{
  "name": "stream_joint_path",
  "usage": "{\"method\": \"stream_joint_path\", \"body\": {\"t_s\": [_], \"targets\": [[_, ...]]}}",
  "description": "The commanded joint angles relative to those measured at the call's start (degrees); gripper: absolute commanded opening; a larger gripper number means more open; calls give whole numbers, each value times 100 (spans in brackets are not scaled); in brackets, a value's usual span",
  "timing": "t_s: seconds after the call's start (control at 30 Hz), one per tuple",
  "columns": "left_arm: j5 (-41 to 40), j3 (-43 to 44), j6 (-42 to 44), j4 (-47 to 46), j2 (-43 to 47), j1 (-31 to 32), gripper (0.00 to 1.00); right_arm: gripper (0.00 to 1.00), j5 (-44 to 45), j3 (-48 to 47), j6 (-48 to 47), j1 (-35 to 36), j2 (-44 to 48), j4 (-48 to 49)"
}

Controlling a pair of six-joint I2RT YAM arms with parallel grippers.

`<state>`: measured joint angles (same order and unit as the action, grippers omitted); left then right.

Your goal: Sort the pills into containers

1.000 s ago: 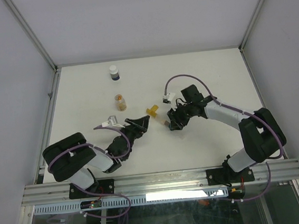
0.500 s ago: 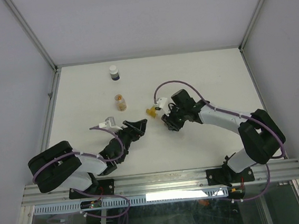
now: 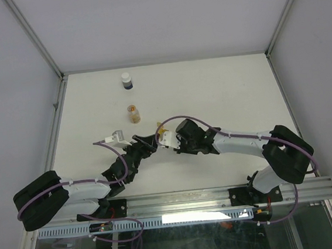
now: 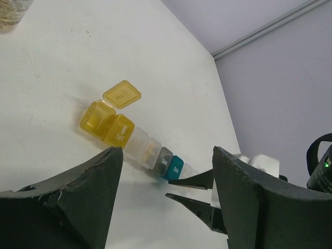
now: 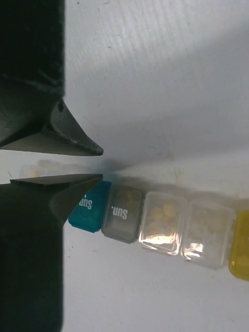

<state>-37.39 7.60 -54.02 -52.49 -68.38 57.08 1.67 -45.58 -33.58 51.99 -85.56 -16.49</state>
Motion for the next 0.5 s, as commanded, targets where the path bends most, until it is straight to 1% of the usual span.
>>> {"method": "stream_joint_path", "body": {"t_s": [0.0,0.03,0.07,0.13,0.23,0.3,0.4,0.47], "targets": [[-97,-111,164,483,456,61,71,25,449,-20,-400,146,92,7],[-96,-137,164,533,526,64,71,28,320,-78,-343,139,128,-100],[-88,-158,164,593,592,60,71,34,96,-135,-272,95,191,-211],[-33,-185,308,649,711,63,71,43,-718,-311,-95,-159,372,-477],[239,-307,745,343,813,64,71,47,-2196,-552,49,-761,667,-971],[442,-456,1033,-36,803,58,71,48,-3082,-678,136,-1216,832,-1175],[618,-533,1240,-366,723,26,70,46,-3759,-807,530,-1918,930,-1149],[1024,-480,1337,-429,607,-142,67,35,-3823,-902,683,-2198,809,-1123]]}}
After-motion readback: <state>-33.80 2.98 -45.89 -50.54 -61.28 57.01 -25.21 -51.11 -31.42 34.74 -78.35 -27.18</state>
